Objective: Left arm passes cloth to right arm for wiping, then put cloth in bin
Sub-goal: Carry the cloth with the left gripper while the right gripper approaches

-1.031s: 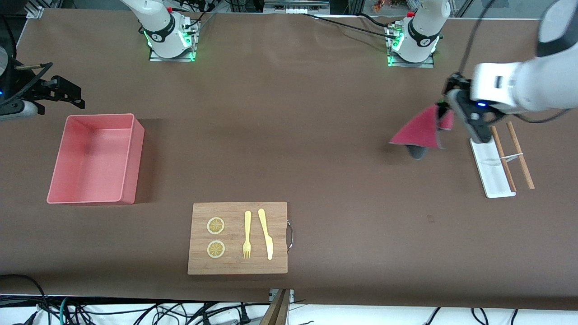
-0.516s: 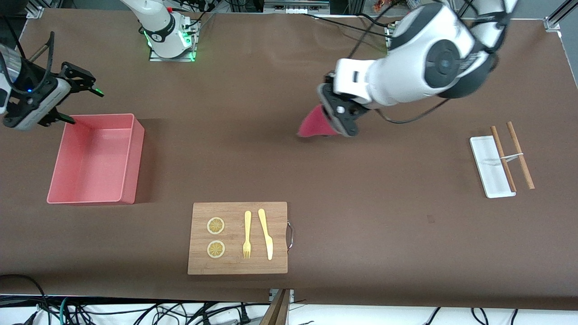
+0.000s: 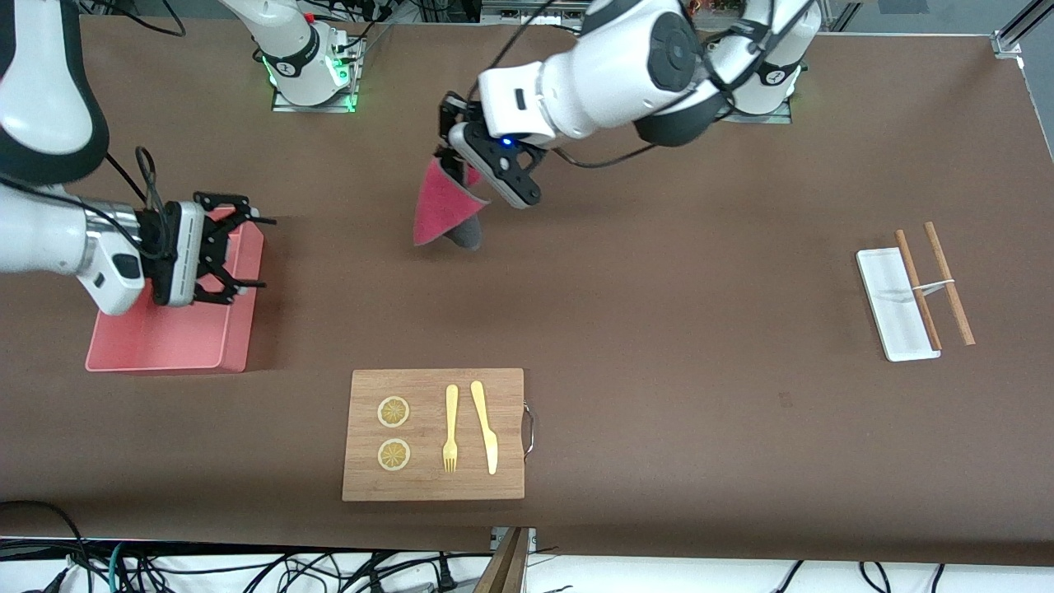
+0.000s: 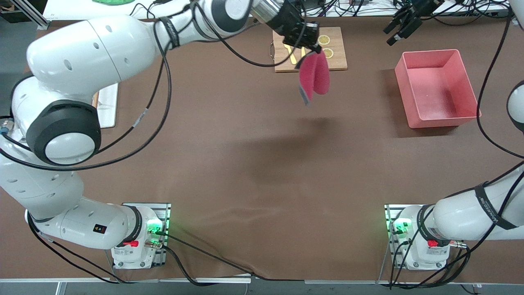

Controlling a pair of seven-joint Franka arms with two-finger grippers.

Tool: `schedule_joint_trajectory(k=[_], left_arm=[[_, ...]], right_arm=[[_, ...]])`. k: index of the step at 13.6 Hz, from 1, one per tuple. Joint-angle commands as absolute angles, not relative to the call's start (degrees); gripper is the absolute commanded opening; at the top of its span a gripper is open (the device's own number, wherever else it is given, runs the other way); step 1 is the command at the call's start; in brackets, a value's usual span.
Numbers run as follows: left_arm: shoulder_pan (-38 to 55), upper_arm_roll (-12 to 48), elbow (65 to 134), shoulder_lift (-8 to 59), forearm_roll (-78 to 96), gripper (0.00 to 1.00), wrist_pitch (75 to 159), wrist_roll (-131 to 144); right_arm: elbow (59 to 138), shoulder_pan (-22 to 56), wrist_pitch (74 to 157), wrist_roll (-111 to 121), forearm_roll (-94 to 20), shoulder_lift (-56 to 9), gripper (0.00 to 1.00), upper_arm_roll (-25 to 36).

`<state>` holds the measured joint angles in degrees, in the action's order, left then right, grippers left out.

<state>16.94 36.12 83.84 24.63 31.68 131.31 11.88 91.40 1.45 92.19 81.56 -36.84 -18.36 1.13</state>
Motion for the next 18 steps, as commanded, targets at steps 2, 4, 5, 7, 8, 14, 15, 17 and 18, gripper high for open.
schedule_joint_trajectory(k=[2, 4, 5, 7, 8, 14, 15, 17, 18], left_arm=[[20.65, 35.51, 82.18, 26.81, 32.35, 0.0, 136.32, 18.89], [20.57, 35.51, 82.18, 26.46, 32.26, 0.0, 136.23, 19.25], [20.48, 35.51, 82.18, 26.46, 32.26, 0.0, 136.23, 19.6], [20.22, 35.51, 82.18, 26.28, 32.17, 0.0, 136.23, 19.6], [20.04, 35.51, 82.26, 26.28, 32.17, 0.0, 136.23, 19.6], [19.42, 35.24, 82.79, 26.02, 32.17, 0.0, 136.14, 19.69], [19.42, 35.24, 82.79, 26.02, 32.17, 0.0, 136.14, 19.69], [19.42, 35.16, 82.88, 26.02, 32.17, 0.0, 136.14, 19.69], [19.42, 35.16, 82.97, 26.02, 32.17, 0.0, 136.14, 19.69]], right_arm=[[90.18, 1.93, 94.73, 92.01, -44.03, -22.32, 1.0, 0.62], [90.87, 3.59, 97.98, 93.86, -44.82, -22.5, 1.0, -0.87], [92.01, 4.91, 98.69, 94.04, -45.09, -22.76, 1.0, -0.97], [96.31, 6.32, 100.71, 95.09, -45.44, -20.67, 1.0, -1.84], [99.29, 6.33, 102.29, 95.36, -45.79, -18.74, 1.0, -3.59], [109.59, 8.86, 112.57, 95.27, -45.88, -14.85, 1.0, -9.4], [110.21, 9.4, 112.85, 95.27, -45.88, -14.85, 1.0, -9.58], [111.44, 9.4, 112.59, 95.36, -45.79, -14.51, 1.0, -9.75], [111.71, 9.32, 111.54, 95.8, -45.62, -13.89, 1.0, -9.67]])
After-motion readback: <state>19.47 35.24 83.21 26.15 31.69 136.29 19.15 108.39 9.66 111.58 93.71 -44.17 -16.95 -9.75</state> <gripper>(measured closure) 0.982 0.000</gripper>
